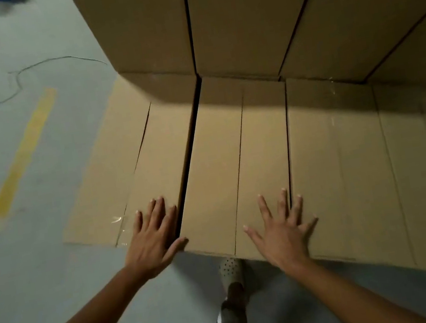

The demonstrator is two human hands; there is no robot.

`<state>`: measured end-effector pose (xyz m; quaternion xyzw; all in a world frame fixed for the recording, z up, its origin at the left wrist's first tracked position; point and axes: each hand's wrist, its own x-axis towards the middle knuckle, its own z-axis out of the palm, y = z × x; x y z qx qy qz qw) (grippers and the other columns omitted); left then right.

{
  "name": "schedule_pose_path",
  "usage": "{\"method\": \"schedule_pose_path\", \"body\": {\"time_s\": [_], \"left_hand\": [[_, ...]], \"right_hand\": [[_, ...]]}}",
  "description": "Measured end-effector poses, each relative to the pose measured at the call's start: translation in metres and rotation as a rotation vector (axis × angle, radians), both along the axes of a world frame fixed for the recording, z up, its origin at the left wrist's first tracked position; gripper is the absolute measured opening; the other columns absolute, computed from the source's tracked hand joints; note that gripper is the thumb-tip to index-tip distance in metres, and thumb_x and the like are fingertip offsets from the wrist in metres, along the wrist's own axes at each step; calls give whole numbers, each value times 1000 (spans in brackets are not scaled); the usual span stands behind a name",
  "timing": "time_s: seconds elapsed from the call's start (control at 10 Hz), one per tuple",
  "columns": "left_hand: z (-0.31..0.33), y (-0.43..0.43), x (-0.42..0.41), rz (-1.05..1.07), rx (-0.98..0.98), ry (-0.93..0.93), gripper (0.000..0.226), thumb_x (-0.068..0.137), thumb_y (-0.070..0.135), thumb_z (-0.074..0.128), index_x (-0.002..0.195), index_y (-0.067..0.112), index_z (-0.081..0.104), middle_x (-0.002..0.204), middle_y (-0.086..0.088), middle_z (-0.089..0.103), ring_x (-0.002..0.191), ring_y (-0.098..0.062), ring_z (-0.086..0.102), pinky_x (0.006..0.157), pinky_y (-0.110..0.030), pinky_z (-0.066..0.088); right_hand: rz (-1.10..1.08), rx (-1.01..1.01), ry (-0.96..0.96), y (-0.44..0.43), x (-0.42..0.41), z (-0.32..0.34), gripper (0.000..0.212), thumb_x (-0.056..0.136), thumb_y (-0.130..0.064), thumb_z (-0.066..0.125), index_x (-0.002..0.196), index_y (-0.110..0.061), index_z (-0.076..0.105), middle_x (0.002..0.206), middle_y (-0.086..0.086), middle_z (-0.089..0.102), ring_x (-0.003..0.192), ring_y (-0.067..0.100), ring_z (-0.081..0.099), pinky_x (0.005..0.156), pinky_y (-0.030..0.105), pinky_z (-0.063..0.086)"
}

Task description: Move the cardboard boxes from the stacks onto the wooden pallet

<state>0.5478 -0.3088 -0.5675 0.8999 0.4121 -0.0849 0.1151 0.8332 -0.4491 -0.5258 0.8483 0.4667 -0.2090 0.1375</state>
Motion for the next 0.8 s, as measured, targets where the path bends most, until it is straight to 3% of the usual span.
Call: {"method": "schedule_pose_path", "body": {"time_s": [0.2,0.3,0.5,0.7,0.8], "left_hand": [[-9,-11,12,100,129,-46,81,96,72,19,159,22,24,167,-9,15,154,-27,14,119,-53,21],[-15,-16,14,118,164,-86,74,99,65,12,158,23,28,166,-8,21,153,-27,20,117,-51,24],[-20,-19,16,133,149,-170,63,101,48,17,156,22,32,163,-8,26,152,-27,24,120,-47,25],[10,-22,24,63,23,-183,71,99,52,8,160,18,17,168,-8,8,155,-23,1,125,-47,8],[50,-33,35,-45,100,-252,68,102,52,12,159,17,6,168,-7,0,155,-21,-5,126,-48,8]], "right_hand": [[-46,102,-64,-5,-9,-25,87,84,-88,9,158,-46,-6,168,10,-17,150,50,-15,107,83,5],[-55,139,-96,-10,-11,-30,85,84,-87,11,158,-46,-2,169,8,-13,151,49,-13,107,82,9],[-71,164,-132,-7,-12,-33,84,84,-87,13,158,-47,2,170,6,-9,152,47,-10,109,80,8],[-69,193,-17,-16,-22,3,86,90,-82,19,160,-38,-3,169,7,-12,155,37,-9,116,73,10],[-68,402,-9,-35,-42,46,87,93,-77,24,162,-29,3,170,9,-6,156,29,-7,121,63,12]]}}
